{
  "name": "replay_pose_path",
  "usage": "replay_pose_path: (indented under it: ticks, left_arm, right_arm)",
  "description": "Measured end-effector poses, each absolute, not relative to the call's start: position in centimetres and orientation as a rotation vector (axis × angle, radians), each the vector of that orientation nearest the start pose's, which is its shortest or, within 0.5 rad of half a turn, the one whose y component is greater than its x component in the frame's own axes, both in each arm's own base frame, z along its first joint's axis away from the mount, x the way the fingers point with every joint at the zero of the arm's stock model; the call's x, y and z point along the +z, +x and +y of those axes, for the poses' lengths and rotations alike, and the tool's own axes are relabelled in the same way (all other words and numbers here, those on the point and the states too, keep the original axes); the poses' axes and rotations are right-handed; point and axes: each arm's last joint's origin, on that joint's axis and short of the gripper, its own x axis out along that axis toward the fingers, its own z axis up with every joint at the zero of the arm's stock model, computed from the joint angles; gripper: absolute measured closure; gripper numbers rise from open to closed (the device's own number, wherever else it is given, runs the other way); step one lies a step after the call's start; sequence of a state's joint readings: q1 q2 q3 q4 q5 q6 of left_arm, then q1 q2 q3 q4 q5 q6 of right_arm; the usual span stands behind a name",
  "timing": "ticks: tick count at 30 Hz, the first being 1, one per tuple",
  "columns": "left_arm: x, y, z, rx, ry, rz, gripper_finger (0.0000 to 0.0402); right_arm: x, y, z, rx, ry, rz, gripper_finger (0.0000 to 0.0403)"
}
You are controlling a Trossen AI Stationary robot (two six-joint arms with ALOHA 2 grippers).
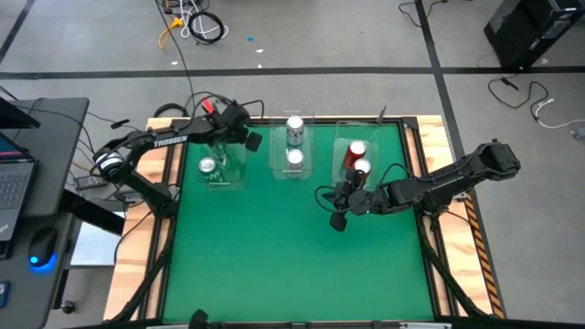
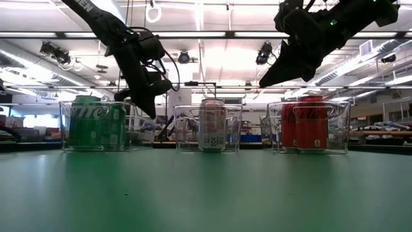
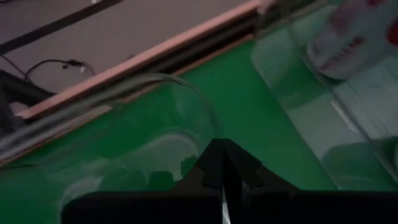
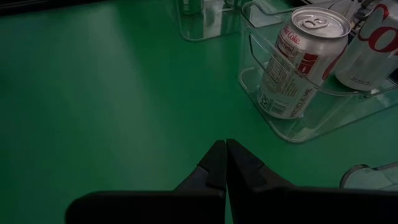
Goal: Sort soda cans
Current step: Adjust the left transparent bin
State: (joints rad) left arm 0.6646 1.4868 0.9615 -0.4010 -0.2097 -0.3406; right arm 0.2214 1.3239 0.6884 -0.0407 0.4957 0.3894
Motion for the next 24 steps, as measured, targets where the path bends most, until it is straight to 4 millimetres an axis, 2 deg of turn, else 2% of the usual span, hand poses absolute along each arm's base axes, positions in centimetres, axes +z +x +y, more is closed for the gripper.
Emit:
replay_pose_path:
  ticks: [8, 14, 24]
  left_arm:
    - [22.1, 22.0, 20.4, 1.021, -0.505, 0.754, 0.0401]
    - [22.3, 22.6, 20.9, 1.003, -0.461, 0.690, 0.0401]
    - [21.7, 23.5, 22.5, 1.003, -0.468, 0.725, 0.0401]
  right_arm:
    - [20.4, 25.8, 4.4, -0.381, 0.137, 0.571, 0.0403]
    - [20.4, 25.8, 4.4, -0.381, 0.137, 0.571, 0.0403]
    - [20.4, 25.7, 4.4, -0.383, 0.138, 0.576, 0.0403]
